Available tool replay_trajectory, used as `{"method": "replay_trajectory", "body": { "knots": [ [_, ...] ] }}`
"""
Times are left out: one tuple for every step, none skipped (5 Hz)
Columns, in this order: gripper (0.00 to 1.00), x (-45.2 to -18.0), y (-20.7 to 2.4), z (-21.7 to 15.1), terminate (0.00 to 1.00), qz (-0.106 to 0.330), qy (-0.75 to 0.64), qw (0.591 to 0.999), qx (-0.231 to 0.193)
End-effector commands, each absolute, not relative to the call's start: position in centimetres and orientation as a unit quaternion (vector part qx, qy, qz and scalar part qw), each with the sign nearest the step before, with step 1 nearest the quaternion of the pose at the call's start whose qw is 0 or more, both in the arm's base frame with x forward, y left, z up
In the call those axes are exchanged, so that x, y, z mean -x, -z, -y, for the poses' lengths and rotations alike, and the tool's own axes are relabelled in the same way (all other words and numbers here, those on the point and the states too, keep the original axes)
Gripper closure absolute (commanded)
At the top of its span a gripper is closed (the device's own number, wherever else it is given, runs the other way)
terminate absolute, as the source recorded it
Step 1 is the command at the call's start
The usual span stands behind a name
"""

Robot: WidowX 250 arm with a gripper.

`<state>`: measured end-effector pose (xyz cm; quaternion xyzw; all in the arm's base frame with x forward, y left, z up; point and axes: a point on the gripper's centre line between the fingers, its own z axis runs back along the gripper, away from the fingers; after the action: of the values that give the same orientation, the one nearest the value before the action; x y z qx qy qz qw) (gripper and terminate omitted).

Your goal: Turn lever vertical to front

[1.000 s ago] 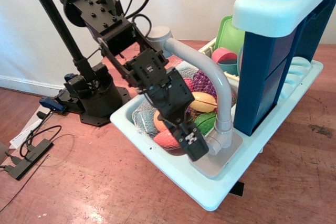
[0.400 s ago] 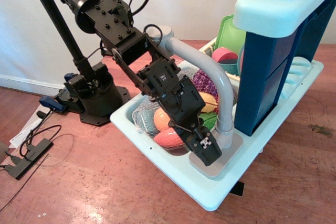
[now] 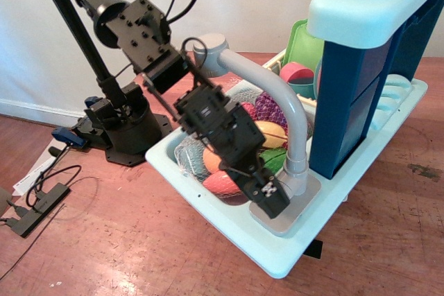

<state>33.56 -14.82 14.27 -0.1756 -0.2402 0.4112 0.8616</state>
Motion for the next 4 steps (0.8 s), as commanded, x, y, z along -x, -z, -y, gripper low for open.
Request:
{"method": "replay_trajectory", "body": {
  "knots": [
    [0.00, -31.5, -15.6, 14.7, 0.00, 0.255, -0.423, 0.845, 0.205],
    [0.00, -28.4, -14.7, 14.2, 0.00, 0.244, -0.441, 0.841, 0.200],
    [0.00, -25.0, -14.5, 13.4, 0.00, 0.245, -0.461, 0.831, 0.193],
    [0.00, -23.8, -14.8, 13.2, 0.00, 0.229, -0.462, 0.836, 0.188]
  ]
}}
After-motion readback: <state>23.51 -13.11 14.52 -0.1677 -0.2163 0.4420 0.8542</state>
